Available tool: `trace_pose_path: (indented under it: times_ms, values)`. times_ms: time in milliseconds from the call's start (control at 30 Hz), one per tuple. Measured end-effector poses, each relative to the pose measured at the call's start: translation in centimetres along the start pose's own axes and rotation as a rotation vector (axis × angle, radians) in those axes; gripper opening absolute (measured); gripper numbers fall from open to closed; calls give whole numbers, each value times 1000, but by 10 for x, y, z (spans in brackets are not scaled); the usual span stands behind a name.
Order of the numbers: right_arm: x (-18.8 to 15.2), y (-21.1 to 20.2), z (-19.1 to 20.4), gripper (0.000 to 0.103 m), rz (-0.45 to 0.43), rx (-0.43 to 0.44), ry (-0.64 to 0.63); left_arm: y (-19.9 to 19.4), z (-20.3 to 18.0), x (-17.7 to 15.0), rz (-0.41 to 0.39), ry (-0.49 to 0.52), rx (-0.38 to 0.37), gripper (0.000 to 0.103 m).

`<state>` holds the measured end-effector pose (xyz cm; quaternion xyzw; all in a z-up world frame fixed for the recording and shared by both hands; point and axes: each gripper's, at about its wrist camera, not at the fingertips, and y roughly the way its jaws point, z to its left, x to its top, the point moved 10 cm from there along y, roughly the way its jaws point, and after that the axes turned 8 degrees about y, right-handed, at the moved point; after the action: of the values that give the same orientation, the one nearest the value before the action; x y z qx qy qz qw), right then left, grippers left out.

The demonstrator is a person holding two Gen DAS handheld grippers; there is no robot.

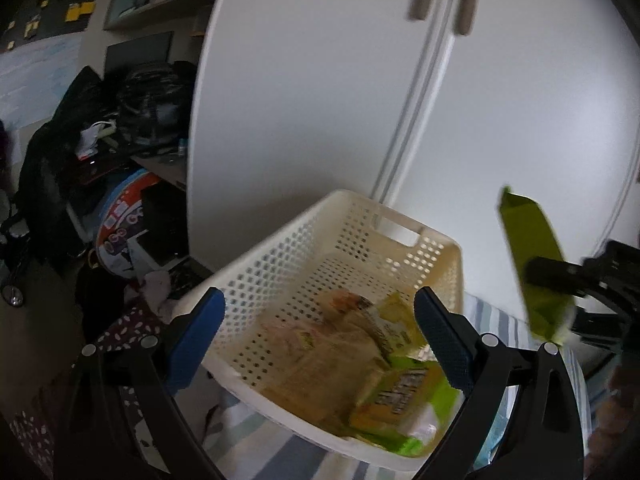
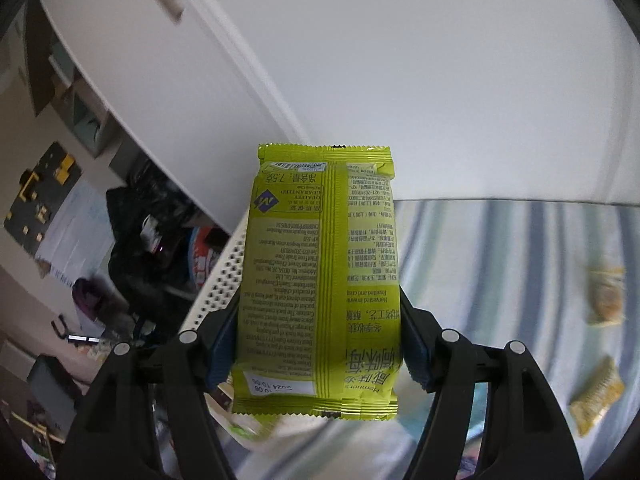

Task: Organize snacks
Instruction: 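Lift the yellow-green bag with the right tool and release it into the basket, then move both tools back over the remaining snacks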

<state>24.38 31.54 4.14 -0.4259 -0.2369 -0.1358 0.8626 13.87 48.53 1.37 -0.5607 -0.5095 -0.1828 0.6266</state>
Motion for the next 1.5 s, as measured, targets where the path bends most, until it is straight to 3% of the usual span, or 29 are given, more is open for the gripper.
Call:
trace_pose_path:
  times_ms: [167, 433, 767, 1133, 1500]
  values:
    - [-2, 37, 30, 68, 45, -9, -42, -1, 20, 5, -7, -46, 26, 97]
    - [-4, 82, 40, 70, 89, -78, -81, 1, 28, 5, 0, -57, 38, 97]
    - [-5, 76, 37, 73, 71, -53, -63, -1, 26, 4, 0, -51, 24, 97]
    - [-15, 37, -8, 73, 29, -124, -55, -15, -15, 5, -35, 30, -39, 97]
    - [-33, -26, -116, 73, 4, -287, 59, -39, -78, -1, -79, 177, -152, 100]
